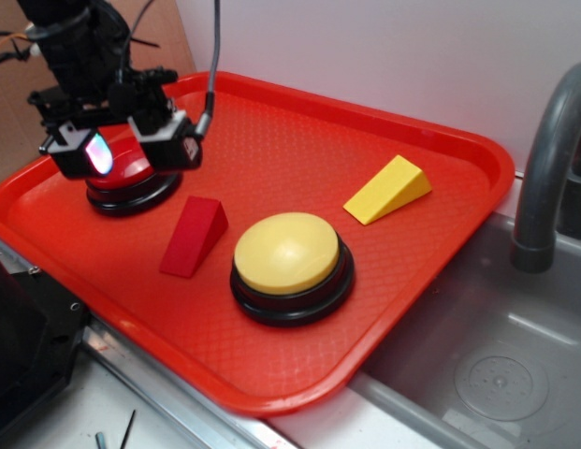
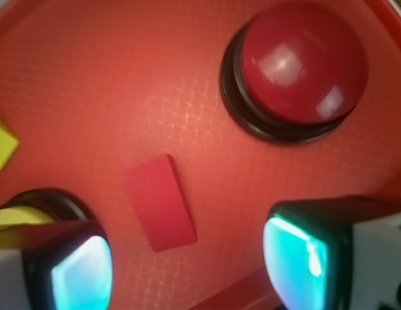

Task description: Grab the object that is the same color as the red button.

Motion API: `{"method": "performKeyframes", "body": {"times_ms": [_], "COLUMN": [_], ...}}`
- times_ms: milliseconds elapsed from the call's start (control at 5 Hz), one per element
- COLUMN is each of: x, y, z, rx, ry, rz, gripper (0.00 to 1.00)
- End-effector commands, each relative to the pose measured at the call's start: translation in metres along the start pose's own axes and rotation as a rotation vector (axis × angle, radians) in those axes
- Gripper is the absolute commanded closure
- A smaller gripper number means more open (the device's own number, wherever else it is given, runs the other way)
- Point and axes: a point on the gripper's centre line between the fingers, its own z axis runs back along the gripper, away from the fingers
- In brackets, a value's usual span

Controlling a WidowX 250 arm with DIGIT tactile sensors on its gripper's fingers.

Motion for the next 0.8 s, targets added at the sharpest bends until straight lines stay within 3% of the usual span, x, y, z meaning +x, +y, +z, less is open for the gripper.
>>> {"method": "performKeyframes", "body": {"times_ms": [0,200,600], "x": [-0.003,0.031,0.024], "y": [-0.006,-0.024,-0.03], "z": [-0.022,-0.038,-0.055], "rx": [-0.041,-0.053,-0.017], "ry": [0.048,0.061,0.043], "rz": [-0.027,-0.062,-0.104], "gripper": [0.0,0.0,0.0]}}
